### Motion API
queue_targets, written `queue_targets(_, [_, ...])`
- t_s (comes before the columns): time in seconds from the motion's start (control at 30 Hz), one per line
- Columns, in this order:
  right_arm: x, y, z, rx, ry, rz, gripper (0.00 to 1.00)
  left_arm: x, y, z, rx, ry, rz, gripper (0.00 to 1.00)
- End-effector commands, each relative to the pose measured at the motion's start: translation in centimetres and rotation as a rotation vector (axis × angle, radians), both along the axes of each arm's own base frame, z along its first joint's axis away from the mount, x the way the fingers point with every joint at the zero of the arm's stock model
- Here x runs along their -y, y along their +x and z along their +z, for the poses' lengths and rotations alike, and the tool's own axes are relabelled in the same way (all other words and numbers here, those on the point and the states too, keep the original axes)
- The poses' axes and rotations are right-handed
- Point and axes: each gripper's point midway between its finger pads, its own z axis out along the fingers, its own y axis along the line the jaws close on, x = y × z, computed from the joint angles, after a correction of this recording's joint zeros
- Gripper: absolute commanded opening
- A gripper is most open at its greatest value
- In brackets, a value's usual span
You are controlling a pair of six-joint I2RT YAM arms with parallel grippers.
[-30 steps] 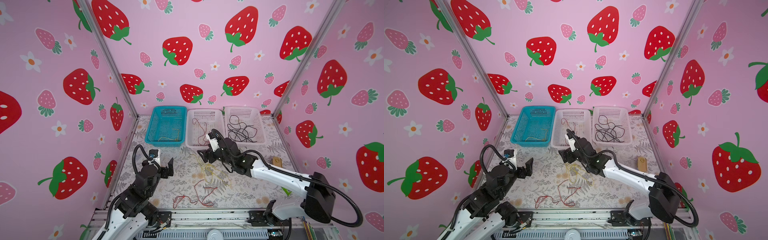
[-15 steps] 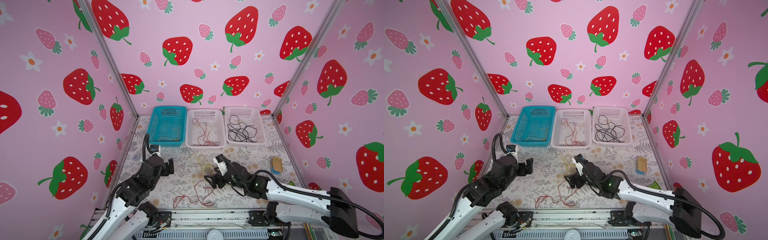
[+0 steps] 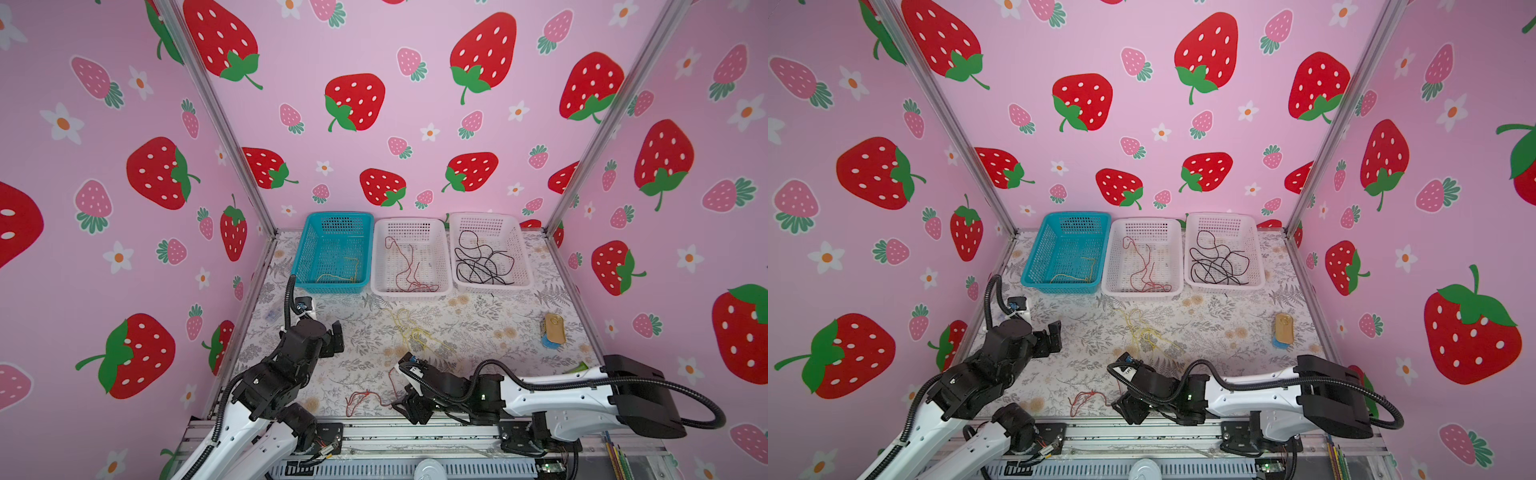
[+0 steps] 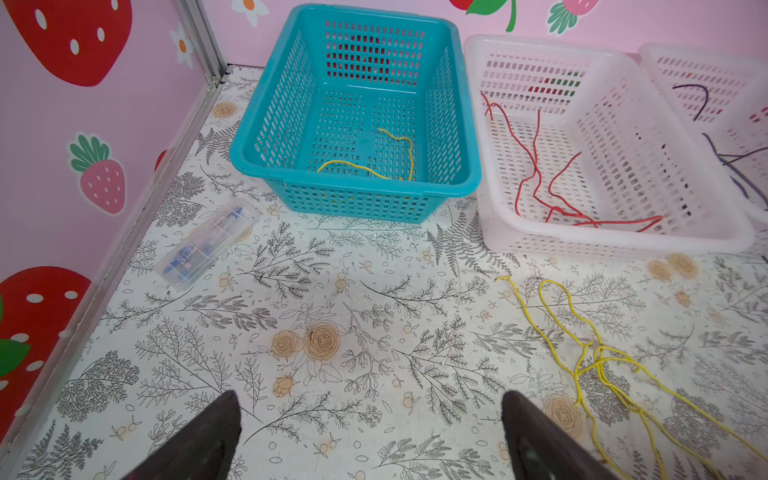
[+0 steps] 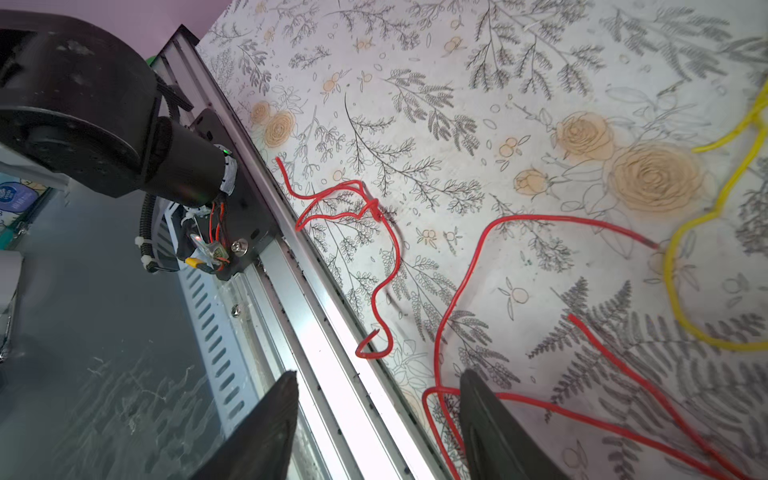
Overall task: Untangle the cables
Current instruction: 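Grasp the red wire near the table edge with the right gripper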
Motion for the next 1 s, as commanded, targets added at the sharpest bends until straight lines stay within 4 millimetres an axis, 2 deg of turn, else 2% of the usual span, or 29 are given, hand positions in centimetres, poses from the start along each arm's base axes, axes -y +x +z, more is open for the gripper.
queue_targets(0.0, [-1.7, -1.1, 0.5, -0.064, 0.039, -0.013, 0.65, -0.7, 0.1, 0.2, 0.019, -0.008, 0.047, 0.99])
queue_targets(0.2, [-2.7, -0.8, -1.7, -0.104, -0.024, -0.076, 0.63, -0.7, 0.1, 0.2, 0.02, -0.008, 0.045, 0.99])
queue_targets(0.4, [-3.2, -0.2, -3.1, -0.122, -0.083, -0.128, 0.51, -0.5, 0.2, 0.1, 0.013, -0.007, 0.038, 0.99])
queue_targets(0.57, [-3.1, -0.5, -4.8, -0.155, -0.141, -0.128, 0.37, -0.4, 0.2, 0.1, 0.012, -0.008, 0.03, 0.99])
queue_targets(0.83, [-2.2, -0.2, -5.2, -0.148, -0.185, -0.149, 0.39, -0.2, 0.2, 0.0, 0.008, -0.01, 0.023, 0.99])
queue_targets(0.97, [-2.4, -0.2, -5.2, -0.147, -0.179, -0.143, 0.35, -0.2, 0.3, -0.1, 0.005, -0.008, 0.022, 0.99])
